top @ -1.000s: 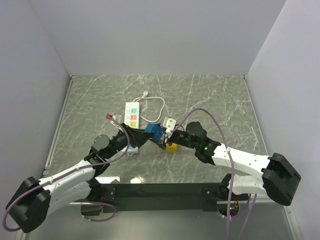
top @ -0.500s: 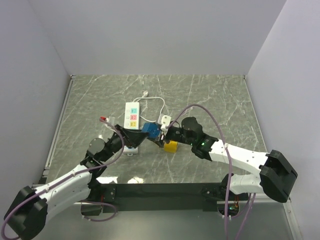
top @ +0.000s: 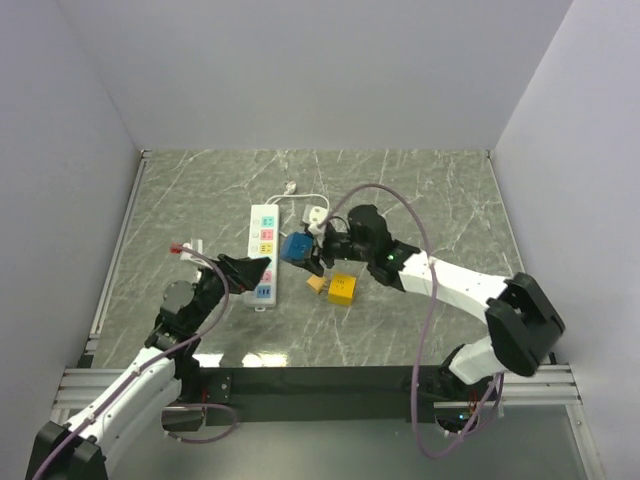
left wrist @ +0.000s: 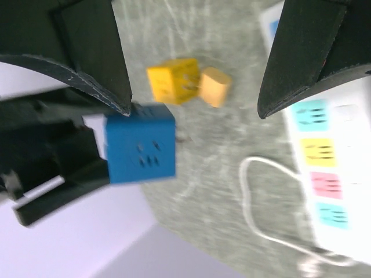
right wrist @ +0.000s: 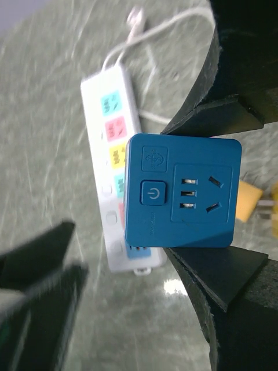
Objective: Insert the plug
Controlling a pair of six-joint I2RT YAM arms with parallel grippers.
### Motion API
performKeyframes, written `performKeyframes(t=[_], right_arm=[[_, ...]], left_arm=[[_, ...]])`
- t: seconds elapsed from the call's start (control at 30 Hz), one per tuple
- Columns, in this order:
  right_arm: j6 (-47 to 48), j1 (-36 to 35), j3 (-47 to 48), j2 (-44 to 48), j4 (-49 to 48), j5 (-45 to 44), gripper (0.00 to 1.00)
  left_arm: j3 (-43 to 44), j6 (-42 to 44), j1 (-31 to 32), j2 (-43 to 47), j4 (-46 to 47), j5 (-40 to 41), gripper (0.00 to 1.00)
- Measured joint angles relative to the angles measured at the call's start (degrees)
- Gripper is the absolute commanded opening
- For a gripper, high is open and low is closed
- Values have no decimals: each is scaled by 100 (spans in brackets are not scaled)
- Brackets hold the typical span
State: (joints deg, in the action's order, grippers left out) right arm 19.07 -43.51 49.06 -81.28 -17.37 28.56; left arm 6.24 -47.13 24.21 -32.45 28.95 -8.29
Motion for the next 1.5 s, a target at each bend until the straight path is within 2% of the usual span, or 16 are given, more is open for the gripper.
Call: performKeyframes(t=[0.27,0.47,0.63,1.07,1.5], right_arm=[[708,-92,1425,-1287,1316,1119,0],[1196,-365,2256,-2109,2138,1209,0],[1427,-479,2505,-2583,2391,1263,0],[2017,-483,3357,-3235,3003,1250,0],[2107,-485,3421,-3298,3064,1255,0]], left_arm=[[-304,-44,-1252,-273,-103,-168,95],[-365,-57,-1637,-258,-120,-417,96],[-365,-55,-1875,-315,-116,-614,96],[-365,-55,-2017,-732,4,-885,96],[-365,-50,-2017,-815,76,-988,96]])
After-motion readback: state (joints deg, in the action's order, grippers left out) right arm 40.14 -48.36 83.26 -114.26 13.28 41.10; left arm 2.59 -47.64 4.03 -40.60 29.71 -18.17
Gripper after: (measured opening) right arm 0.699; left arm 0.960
